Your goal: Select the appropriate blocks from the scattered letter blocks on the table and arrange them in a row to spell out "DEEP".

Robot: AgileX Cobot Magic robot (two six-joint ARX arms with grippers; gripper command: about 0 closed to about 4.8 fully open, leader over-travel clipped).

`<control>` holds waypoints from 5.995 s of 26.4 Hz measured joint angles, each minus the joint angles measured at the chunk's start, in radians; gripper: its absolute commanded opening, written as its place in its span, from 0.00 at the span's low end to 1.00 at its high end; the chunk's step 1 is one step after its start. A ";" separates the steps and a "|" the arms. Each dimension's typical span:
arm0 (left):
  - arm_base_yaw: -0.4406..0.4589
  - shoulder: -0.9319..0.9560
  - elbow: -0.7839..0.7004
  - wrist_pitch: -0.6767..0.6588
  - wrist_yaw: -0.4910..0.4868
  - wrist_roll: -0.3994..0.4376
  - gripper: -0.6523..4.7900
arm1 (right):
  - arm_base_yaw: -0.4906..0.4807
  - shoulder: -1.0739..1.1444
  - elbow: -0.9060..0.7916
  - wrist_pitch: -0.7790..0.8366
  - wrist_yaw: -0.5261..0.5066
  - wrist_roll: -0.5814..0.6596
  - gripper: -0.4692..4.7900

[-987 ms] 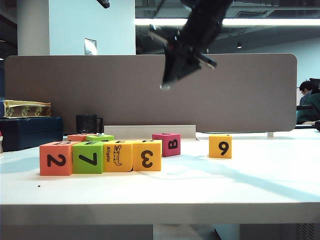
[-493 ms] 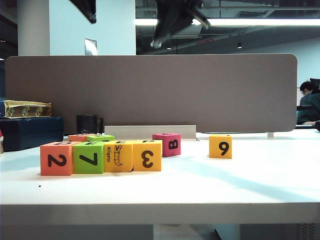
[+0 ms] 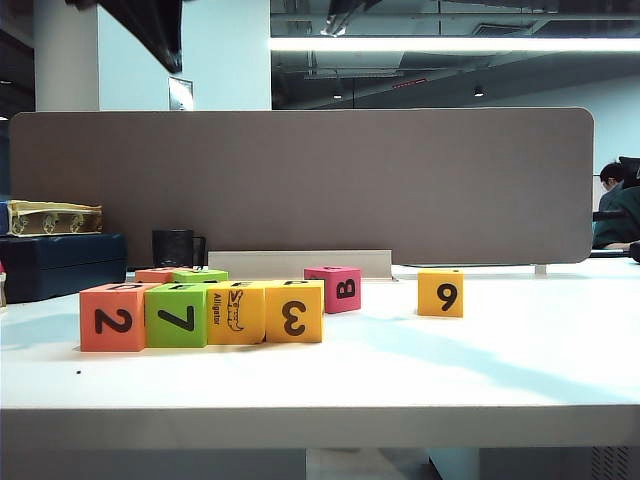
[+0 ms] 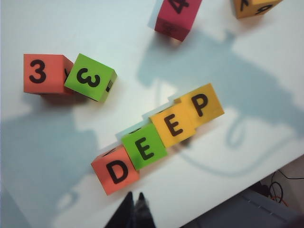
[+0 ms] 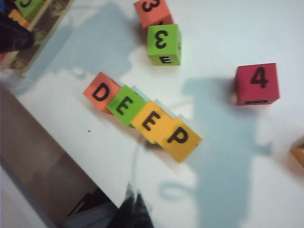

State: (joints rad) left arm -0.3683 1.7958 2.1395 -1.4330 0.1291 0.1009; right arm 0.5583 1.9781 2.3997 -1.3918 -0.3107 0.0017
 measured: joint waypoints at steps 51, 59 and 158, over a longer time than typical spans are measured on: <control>-0.005 -0.153 -0.175 -0.001 -0.039 -0.003 0.11 | 0.001 -0.008 0.002 0.029 -0.045 -0.033 0.08; -0.005 -0.153 -0.175 0.000 -0.039 -0.003 0.11 | -0.020 -0.100 -0.061 0.148 0.064 -0.049 0.08; -0.006 -0.151 -0.175 0.158 -0.039 -0.003 0.11 | -0.541 -1.958 -2.188 1.088 0.291 0.037 0.08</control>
State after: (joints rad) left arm -0.3740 1.6447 1.9644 -1.2755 0.0898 0.0975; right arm 0.0174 0.0204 0.2119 -0.3038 -0.0193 0.0383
